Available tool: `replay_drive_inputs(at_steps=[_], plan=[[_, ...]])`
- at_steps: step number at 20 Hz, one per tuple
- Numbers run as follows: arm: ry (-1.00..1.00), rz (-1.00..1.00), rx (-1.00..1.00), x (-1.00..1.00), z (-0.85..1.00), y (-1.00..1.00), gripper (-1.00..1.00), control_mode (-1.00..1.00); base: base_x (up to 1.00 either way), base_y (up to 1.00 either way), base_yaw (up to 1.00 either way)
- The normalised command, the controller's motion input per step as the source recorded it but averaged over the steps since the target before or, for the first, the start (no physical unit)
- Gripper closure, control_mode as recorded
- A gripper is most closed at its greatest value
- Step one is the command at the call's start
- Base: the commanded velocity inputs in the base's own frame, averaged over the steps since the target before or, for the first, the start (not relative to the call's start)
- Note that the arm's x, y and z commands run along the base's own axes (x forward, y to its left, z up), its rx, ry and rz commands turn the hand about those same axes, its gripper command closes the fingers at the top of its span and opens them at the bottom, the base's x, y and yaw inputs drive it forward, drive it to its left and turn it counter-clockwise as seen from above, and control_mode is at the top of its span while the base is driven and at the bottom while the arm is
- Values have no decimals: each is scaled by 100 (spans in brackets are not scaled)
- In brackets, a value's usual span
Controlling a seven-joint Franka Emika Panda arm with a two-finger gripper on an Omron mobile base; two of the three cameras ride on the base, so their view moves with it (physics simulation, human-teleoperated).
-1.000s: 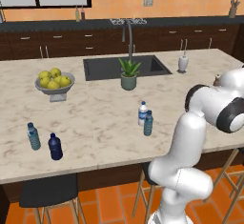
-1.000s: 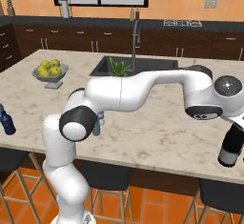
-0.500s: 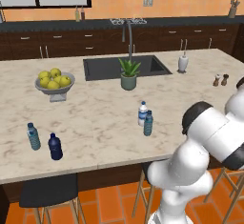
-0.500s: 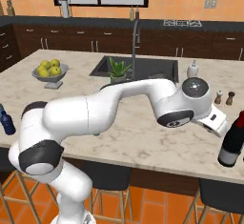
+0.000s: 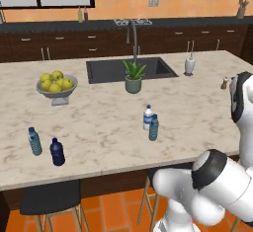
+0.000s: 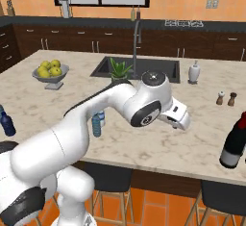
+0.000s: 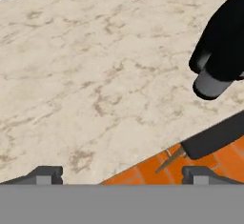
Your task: Move the plastic bottles in the middle to the plastics group, and the glass bottles in the middle to the glass group.
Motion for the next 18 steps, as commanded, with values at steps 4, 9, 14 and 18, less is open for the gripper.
replay_drive_inputs(at_steps=[4,9,14,18], plan=[[12,31,0,-4,12,100,-100,-100,0,0,0],[11,39,0,-6,1,100,-100,-100,0,0,0],[5,17,0,0,2,100,-100,-100,0,0,0],[1,11,0,18,0,100,-100,-100,0,0,0]])
